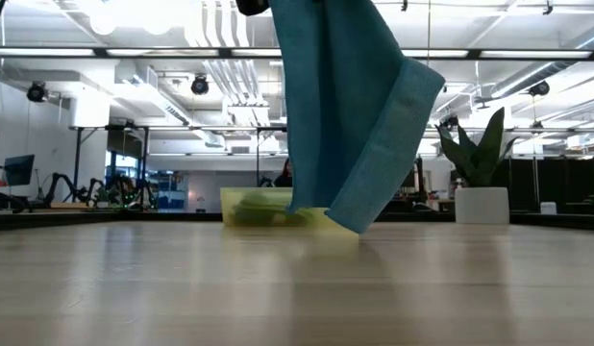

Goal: Fold microfiber towels
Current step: Fold the blue microfiber cloth

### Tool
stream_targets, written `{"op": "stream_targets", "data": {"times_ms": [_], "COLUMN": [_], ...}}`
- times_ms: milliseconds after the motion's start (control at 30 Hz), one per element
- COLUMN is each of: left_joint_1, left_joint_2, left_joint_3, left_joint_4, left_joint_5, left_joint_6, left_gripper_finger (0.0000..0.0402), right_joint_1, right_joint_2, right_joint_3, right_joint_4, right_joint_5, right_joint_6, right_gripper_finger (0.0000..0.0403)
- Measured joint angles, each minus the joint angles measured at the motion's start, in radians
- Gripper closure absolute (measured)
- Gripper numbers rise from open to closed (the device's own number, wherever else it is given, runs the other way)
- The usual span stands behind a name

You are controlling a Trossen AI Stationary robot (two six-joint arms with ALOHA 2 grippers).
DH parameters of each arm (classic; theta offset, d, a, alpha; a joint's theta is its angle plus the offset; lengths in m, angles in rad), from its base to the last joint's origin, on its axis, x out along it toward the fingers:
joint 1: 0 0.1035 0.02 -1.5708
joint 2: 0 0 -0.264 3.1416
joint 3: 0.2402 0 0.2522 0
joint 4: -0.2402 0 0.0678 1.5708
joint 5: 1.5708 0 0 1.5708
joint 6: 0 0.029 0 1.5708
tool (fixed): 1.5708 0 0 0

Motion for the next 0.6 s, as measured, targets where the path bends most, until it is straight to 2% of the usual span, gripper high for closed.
{"op": "stream_targets", "data": {"times_ms": [100,300,500,600], "left_joint_1": [0.000,0.000,0.000,0.000], "left_joint_2": [0.000,0.000,0.000,0.000], "left_joint_3": [0.000,-0.001,-0.001,0.001], "left_joint_4": [0.000,0.000,0.000,-0.005], "left_joint_5": [-0.001,-0.001,-0.003,-0.004], "left_joint_6": [0.000,0.008,0.009,0.011], "left_gripper_finger": [0.0291,0.0390,0.0400,0.0401], "right_joint_1": [0.000,0.000,0.000,0.001], "right_joint_2": [0.000,0.000,0.000,0.000], "right_joint_3": [0.000,0.000,0.000,0.000], "right_joint_4": [-0.001,0.000,0.000,0.001], "right_joint_5": [0.000,-0.001,-0.001,-0.002], "right_joint_6": [0.002,0.002,0.008,0.067], "right_gripper_finger": [0.0394,0.0394,0.0394,0.0394]}}
